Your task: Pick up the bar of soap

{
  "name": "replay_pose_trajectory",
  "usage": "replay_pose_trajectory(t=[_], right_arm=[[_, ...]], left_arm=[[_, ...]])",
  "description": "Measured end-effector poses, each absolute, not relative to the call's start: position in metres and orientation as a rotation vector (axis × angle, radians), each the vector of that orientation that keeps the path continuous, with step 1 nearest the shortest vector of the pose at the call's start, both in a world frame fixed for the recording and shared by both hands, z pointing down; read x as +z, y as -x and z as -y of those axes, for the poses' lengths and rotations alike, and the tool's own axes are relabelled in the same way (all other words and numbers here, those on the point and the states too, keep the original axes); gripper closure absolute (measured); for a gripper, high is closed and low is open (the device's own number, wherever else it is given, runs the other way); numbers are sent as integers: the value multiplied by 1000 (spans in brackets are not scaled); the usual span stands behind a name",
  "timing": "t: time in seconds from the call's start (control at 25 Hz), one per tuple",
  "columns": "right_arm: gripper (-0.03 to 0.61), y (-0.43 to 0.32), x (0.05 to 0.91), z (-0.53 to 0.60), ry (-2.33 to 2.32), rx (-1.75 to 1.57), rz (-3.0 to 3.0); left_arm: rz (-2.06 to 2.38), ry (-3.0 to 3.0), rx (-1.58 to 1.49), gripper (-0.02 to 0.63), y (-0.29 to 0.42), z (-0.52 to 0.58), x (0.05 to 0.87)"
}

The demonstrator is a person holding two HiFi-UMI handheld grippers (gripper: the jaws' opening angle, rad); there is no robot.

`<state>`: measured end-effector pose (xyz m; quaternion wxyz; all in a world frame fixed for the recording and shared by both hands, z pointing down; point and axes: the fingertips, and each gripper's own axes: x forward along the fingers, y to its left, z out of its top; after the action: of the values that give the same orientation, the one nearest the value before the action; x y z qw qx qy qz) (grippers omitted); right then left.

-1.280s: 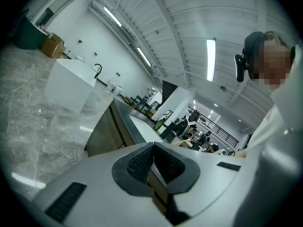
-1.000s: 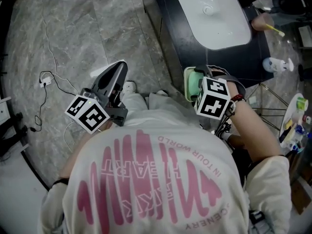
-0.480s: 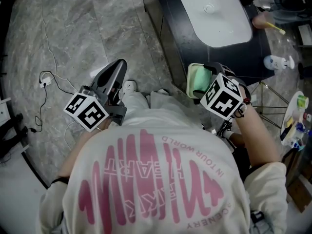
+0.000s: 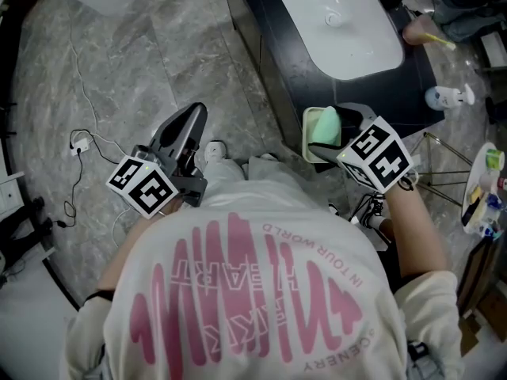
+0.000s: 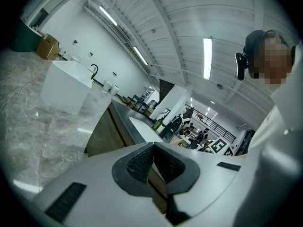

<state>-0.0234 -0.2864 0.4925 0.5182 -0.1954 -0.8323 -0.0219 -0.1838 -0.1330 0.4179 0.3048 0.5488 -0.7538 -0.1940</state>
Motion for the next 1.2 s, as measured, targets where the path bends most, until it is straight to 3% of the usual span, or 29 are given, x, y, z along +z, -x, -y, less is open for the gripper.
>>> replay_pose_trajectory(t=[0.56,1.2], right_arm=[[173,16,440,319,97,1123,2422],[173,-9,363,304,-321,1830,2809]], left_arm=[[1904,-1640,-469,604,198,164,392],[1429,-2057,-442,604,176,227,360]])
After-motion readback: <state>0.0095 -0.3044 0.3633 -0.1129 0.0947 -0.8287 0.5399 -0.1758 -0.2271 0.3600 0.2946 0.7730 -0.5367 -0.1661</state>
